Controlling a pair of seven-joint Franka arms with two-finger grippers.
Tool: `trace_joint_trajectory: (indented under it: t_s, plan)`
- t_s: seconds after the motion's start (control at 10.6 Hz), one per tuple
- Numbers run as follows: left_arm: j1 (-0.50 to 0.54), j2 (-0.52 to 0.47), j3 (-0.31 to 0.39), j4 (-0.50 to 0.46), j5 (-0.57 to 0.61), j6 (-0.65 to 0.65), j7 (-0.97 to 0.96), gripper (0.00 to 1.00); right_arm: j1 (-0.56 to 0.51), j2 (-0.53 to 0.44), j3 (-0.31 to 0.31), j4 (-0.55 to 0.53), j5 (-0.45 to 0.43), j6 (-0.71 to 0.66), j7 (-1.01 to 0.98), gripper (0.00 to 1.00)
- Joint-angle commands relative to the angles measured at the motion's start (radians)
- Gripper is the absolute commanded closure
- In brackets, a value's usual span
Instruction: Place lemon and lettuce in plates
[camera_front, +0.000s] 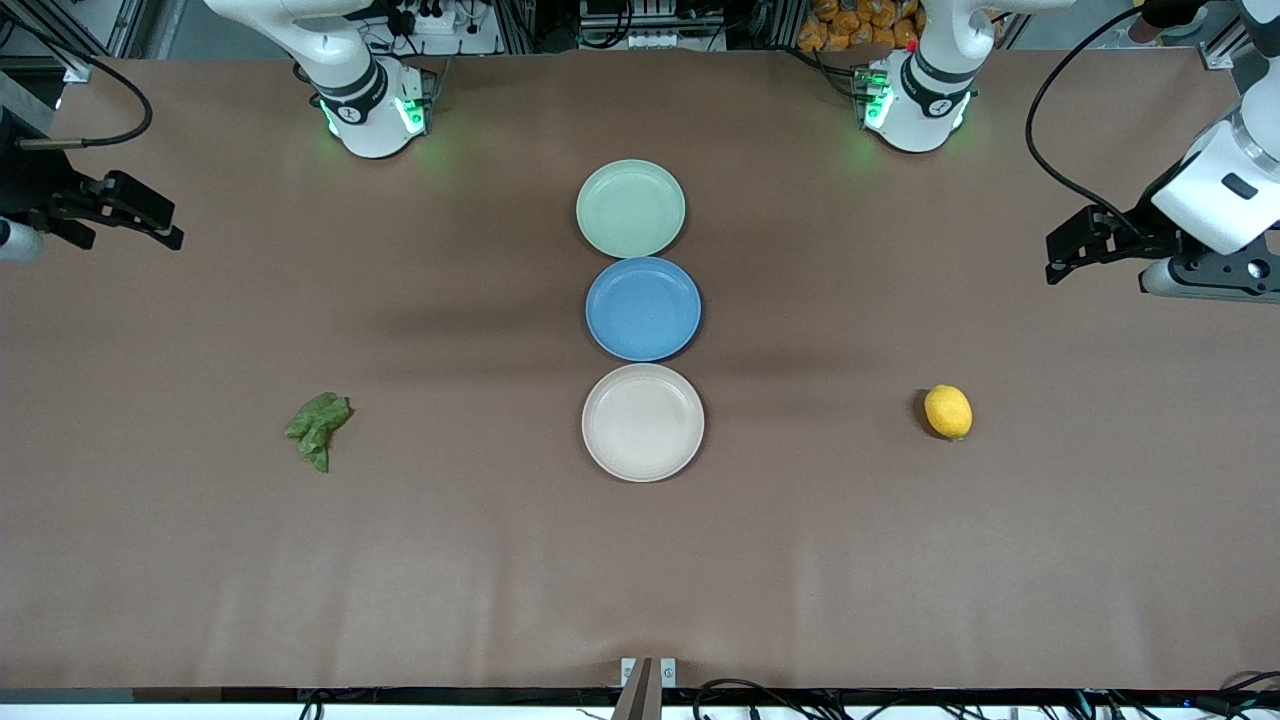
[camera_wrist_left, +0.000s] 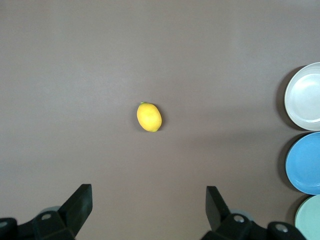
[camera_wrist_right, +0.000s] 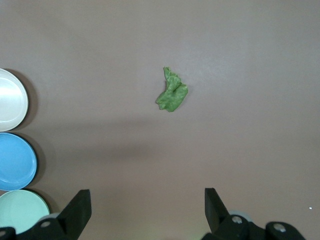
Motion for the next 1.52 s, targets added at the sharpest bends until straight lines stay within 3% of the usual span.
trace_joint_trajectory:
  t_s: [0.0,0.47,0.66,1.04,1.23,1.42]
  plan:
    - [-0.006,0.008,-0.003,0.016,0.021,-0.02,-0.006,0.0,-0.004,-0.019,0.006,-0.001,-0.001,-0.007,-0.01,0.0]
    - [-0.006,0.033,-0.003,0.021,0.011,-0.02,-0.007,0.0,-0.008,-0.013,0.003,-0.025,-0.001,-0.003,-0.009,0.0]
    - [-0.006,0.036,-0.003,0.015,0.013,-0.02,-0.003,0.0,-0.008,-0.003,0.002,-0.094,-0.001,0.051,-0.009,0.0]
    - [-0.006,0.176,-0.003,0.004,0.025,0.005,-0.006,0.0,-0.007,0.05,0.0,-0.272,-0.002,0.227,-0.007,0.0]
    - [-0.002,0.236,-0.002,-0.048,0.027,0.086,-0.03,0.0,-0.005,0.125,0.0,-0.283,-0.002,0.29,0.002,0.0]
    - [0.012,0.276,-0.002,-0.17,0.033,0.275,-0.044,0.0,-0.008,0.165,-0.001,-0.371,-0.004,0.464,-0.009,0.0]
